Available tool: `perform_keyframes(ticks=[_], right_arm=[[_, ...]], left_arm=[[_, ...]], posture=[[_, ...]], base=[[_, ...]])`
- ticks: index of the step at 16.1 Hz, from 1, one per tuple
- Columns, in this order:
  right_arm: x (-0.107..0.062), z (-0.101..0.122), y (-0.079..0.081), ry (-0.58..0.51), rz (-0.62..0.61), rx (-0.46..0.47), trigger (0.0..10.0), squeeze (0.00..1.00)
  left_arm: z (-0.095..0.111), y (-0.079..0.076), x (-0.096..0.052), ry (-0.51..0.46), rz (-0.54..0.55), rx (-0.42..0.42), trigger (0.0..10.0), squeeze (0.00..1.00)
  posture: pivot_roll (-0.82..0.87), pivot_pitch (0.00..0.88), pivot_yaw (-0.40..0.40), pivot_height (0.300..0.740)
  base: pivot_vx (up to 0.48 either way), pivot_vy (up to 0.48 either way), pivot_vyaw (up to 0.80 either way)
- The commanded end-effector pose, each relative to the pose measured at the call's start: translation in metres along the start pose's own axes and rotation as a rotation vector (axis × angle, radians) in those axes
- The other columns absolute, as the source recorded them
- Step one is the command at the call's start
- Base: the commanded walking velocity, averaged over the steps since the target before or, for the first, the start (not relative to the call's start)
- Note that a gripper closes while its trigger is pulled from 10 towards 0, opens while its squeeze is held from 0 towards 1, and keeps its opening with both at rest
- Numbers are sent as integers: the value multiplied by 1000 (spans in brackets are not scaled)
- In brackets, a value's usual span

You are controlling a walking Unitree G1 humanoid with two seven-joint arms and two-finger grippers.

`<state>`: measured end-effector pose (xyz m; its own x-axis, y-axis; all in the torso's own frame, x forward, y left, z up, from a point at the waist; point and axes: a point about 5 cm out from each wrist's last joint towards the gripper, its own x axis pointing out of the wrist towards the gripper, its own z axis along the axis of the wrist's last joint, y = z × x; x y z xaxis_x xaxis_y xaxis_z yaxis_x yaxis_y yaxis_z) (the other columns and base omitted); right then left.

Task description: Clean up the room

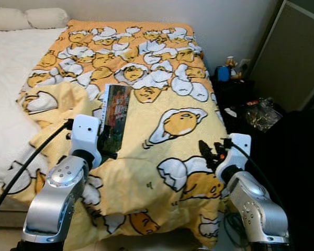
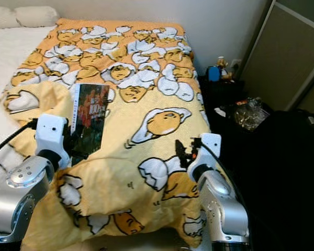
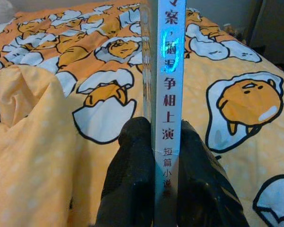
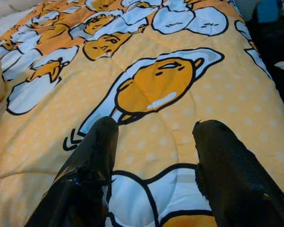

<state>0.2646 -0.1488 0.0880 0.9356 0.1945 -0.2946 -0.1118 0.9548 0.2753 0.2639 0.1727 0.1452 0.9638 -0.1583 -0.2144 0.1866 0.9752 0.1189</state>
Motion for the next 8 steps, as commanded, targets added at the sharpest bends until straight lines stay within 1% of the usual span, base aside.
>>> perform_keyframes(ticks=[1, 8], right_arm=[[0, 3, 0, -11, -7, -7, 10000, 0], [1, 4, 2, -9, 10, -4, 10000, 0]], left_arm=[[10, 1, 0, -40, -3, 12, 10000, 0], [11, 1, 2, -41, -9, 9, 10000, 0]], posture=[[-21, 0, 22, 740], [-21, 0, 25, 740]], base=[[0, 330, 0], [0, 343, 0]])
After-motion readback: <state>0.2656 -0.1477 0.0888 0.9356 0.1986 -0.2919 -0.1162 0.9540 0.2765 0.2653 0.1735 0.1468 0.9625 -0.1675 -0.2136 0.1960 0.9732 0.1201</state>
